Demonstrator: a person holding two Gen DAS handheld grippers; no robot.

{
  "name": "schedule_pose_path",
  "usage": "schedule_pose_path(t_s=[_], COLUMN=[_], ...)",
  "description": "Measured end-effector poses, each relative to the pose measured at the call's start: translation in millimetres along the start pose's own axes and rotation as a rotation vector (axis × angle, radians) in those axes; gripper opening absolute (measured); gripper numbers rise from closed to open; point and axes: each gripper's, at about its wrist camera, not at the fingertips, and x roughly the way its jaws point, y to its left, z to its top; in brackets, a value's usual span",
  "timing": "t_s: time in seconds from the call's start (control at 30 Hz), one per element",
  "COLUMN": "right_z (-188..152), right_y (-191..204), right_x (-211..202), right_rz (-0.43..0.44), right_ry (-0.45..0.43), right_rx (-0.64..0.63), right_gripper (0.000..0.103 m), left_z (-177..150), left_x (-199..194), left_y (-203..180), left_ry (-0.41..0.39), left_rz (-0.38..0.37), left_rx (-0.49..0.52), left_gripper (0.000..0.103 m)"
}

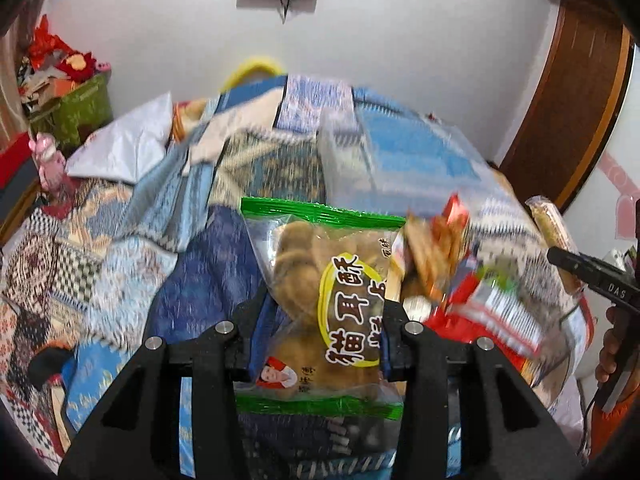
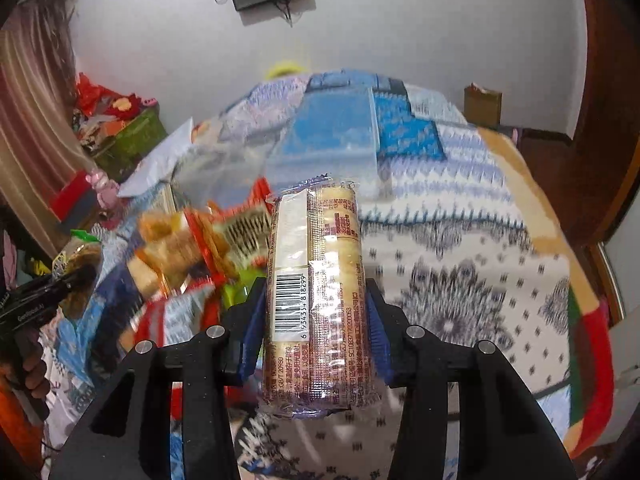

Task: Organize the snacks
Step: 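Carry cracker bag with left tool while right tool carries biscuit roll into clear box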

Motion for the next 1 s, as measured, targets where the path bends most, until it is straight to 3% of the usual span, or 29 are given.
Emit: schedule_pose_path(t_s=[0.13,0.5,1.0], right_z=[21,68,119], right_y=[4,11,2], right_x=[-2,10,79], right_rz=[0.000,0.020,0.009], right_ry=[-0.049,-0.129,-0.081], right_rx=[-0.018,-0.032,-0.031], right_gripper=[0.042,0.042,0.042], left_z=[28,95,145], left_x=[3,29,123], left_y=[-3,-26,-49], left_ry=[-0.028,-0.088,0.003], left_rz=[-0.028,-0.040,-0.038], left_rx=[-0.029,0.008,0.032], left_gripper=[0.042,0.042,0.042])
